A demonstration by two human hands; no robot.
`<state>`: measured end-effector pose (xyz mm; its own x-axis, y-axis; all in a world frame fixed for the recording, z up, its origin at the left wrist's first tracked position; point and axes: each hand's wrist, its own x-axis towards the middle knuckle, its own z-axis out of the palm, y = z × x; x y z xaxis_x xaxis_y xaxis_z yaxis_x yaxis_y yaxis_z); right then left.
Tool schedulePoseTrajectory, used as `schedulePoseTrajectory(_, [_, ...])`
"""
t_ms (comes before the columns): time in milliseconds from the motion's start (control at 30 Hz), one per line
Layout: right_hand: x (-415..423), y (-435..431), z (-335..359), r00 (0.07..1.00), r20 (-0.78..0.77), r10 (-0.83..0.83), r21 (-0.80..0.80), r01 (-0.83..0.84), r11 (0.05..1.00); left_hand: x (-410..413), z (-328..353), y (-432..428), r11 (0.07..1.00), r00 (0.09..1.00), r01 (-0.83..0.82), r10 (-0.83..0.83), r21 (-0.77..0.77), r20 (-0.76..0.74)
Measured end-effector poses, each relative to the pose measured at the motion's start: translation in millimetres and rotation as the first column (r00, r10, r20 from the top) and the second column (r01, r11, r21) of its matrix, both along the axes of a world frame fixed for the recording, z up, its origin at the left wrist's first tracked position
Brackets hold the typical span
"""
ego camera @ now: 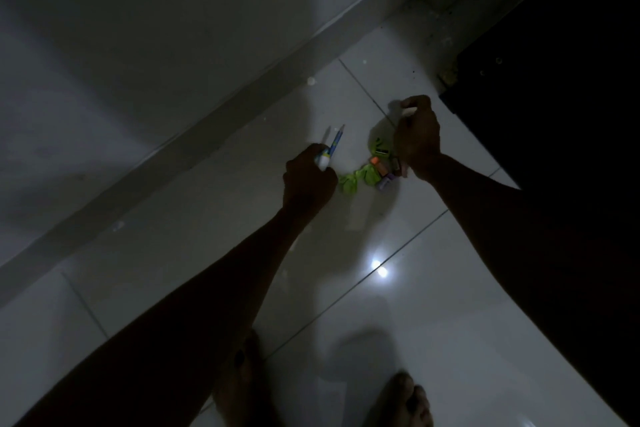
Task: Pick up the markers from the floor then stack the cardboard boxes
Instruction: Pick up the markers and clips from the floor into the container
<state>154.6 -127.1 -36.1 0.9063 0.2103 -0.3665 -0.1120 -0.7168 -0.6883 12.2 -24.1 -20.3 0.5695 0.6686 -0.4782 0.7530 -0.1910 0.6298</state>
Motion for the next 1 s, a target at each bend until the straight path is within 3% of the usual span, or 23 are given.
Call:
schedulePoseTrajectory(133, [-11,-14,0,0.991,0.001,0.135,-0.222,-0.131,0.966,7,-11,-14,0.998,0.998,0.056,-0.055,-0.028,0.036])
schedulePoseTrajectory(300, [-26,-15,-8,0.965,-0.071,0.253,-0.302,-0.263,0.916,12,-26,-30,0.987,0.990,0.143,-0.141,-0.074,0.023])
schedulePoseTrajectory(467, [-41,-18,-16,0.942,-0.059,0.329,-0.299,-0.332,0.895,12,-30,-40,0.972,0.972,0.231,-0.229,-0.042,0.049])
schedulePoseTrajectory(767, [-60,-16,-21,0.968,0.012,0.251,-0.223,-0.242,0.944,15,-31,-39,0.938,0.938,0.347,-0.347,0.018,0.002])
schedulePoseTrajectory(900, [-58,-22,-23,0.977,0.058,0.206,-0.122,-0.198,0.972,7,-26,-30,0.904,0.905,0.422,-0.417,0.071,-0.081])
schedulePoseTrajectory(1000, [-60,-25,-22,0.966,0.092,0.242,-0.158,-0.226,0.961,-7,-24,-24,0.894,0.894,0.441,-0.431,0.072,-0.124])
